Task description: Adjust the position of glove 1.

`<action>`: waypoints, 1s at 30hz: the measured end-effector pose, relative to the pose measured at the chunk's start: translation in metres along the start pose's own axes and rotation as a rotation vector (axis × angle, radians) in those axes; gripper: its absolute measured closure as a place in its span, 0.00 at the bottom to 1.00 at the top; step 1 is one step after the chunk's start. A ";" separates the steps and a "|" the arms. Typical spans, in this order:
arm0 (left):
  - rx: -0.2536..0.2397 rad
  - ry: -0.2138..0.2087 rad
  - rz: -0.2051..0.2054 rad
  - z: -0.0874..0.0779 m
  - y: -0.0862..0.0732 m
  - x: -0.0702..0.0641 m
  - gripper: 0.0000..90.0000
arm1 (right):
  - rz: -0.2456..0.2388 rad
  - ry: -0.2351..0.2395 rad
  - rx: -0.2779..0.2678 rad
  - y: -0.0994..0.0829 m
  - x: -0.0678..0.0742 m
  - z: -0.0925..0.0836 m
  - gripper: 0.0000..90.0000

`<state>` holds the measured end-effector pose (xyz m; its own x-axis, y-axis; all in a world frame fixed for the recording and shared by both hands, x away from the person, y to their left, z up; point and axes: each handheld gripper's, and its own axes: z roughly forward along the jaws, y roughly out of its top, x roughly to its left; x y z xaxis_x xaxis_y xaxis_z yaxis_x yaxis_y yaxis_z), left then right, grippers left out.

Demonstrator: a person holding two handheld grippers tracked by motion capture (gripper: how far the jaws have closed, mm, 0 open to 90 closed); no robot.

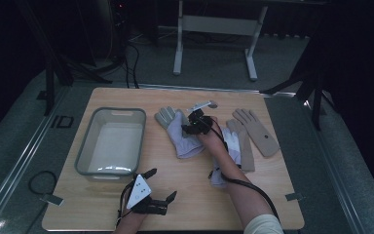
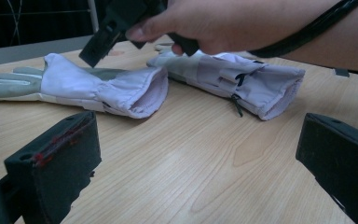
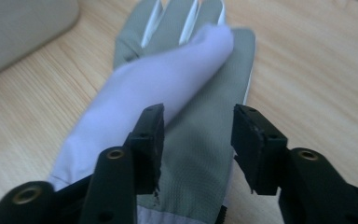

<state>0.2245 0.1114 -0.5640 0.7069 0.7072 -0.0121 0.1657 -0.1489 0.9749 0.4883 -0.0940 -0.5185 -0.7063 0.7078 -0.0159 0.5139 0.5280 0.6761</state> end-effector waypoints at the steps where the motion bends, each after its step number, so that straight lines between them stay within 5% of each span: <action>1: 0.001 0.000 0.000 0.000 0.000 0.000 0.00 | -0.004 -0.004 0.010 -0.001 0.000 0.003 0.62; 9: 0.002 0.001 -0.003 0.000 0.000 0.000 0.00 | -0.018 0.012 0.062 -0.010 -0.002 0.019 0.67; 15: 0.002 0.000 -0.006 0.000 0.000 0.001 0.00 | -0.020 0.017 0.069 -0.008 -0.001 0.020 0.88; 19: 0.001 0.000 -0.007 0.000 0.000 0.001 0.00 | 0.038 0.010 0.057 -0.008 0.004 0.016 0.97; 20: -0.002 0.001 -0.010 0.000 0.000 0.001 0.00 | 0.099 0.033 0.044 -0.008 0.007 0.011 0.98; 24: -0.003 0.003 -0.011 0.000 0.000 0.001 0.00 | 0.123 0.028 0.025 -0.010 0.014 0.003 0.98; 25: -0.006 0.006 -0.010 -0.001 0.000 0.001 0.00 | 0.182 0.033 -0.032 -0.014 0.022 -0.011 0.98; 30: -0.009 0.012 -0.008 -0.001 0.000 0.000 0.00 | 0.285 0.036 -0.118 -0.028 0.037 -0.039 0.98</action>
<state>0.2242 0.1120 -0.5642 0.6975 0.7163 -0.0174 0.1651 -0.1371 0.9767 0.4289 -0.1012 -0.5092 -0.5599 0.8011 0.2116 0.6352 0.2511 0.7304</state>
